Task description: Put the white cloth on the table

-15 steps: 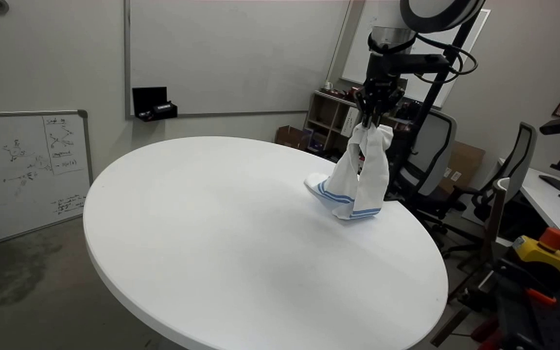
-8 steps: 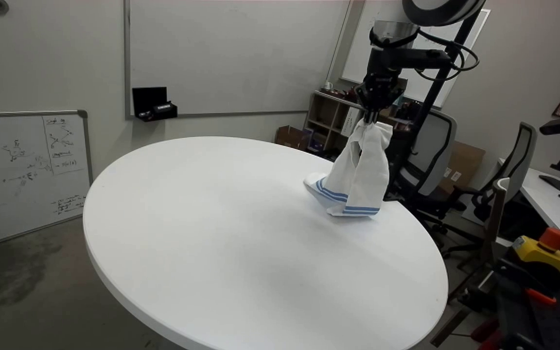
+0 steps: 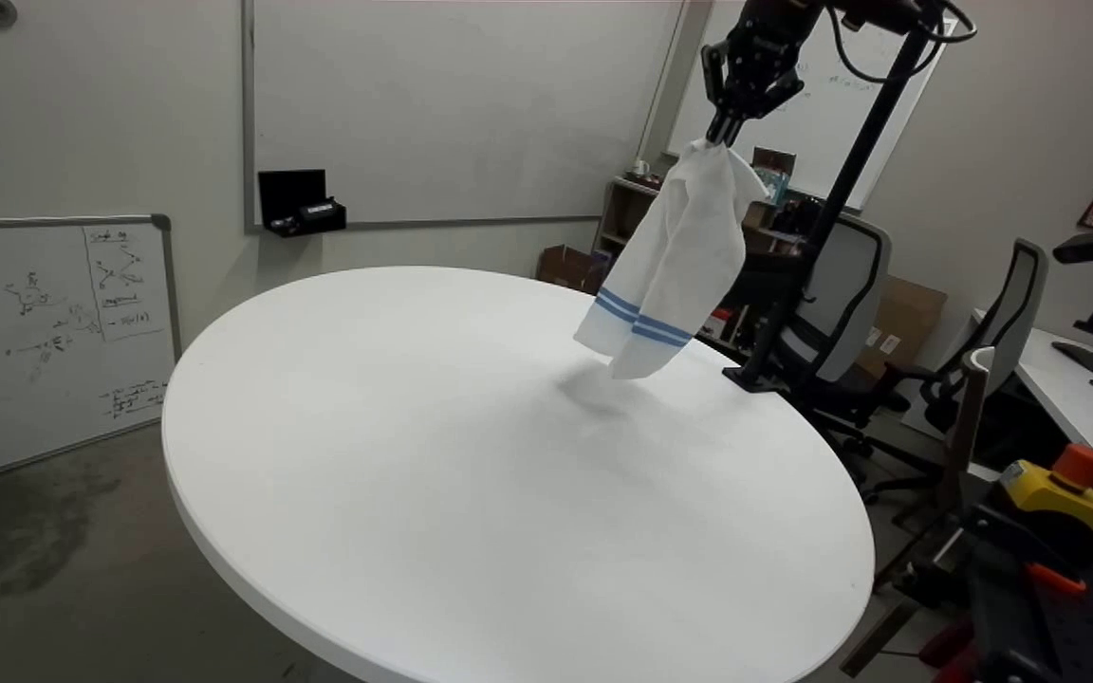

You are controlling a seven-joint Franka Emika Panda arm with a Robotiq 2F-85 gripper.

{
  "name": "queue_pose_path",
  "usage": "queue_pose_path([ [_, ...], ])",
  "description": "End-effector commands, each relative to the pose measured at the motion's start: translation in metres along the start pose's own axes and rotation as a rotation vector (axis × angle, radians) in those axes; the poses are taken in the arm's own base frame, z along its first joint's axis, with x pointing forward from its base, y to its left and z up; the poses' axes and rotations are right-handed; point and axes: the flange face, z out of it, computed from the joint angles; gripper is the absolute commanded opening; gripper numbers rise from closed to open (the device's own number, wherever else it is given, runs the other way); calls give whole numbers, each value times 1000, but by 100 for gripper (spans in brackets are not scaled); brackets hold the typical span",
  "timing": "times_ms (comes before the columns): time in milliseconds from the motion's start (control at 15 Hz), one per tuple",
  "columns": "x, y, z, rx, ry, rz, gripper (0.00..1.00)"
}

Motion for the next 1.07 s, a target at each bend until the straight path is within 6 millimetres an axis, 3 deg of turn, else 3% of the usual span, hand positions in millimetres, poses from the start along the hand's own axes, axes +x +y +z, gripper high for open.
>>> queue_pose_path([
  [0,-13,-8,-51,116,38,-41,2],
  [267,-38,-19,-96,211,53,-127,2],
  [467,-63,-23,-116,238,17,-187,2],
  [733,-99,-12,-123,181,-107,-260,2],
  [1000,-122,-4,-107,110,-195,-311,2],
])
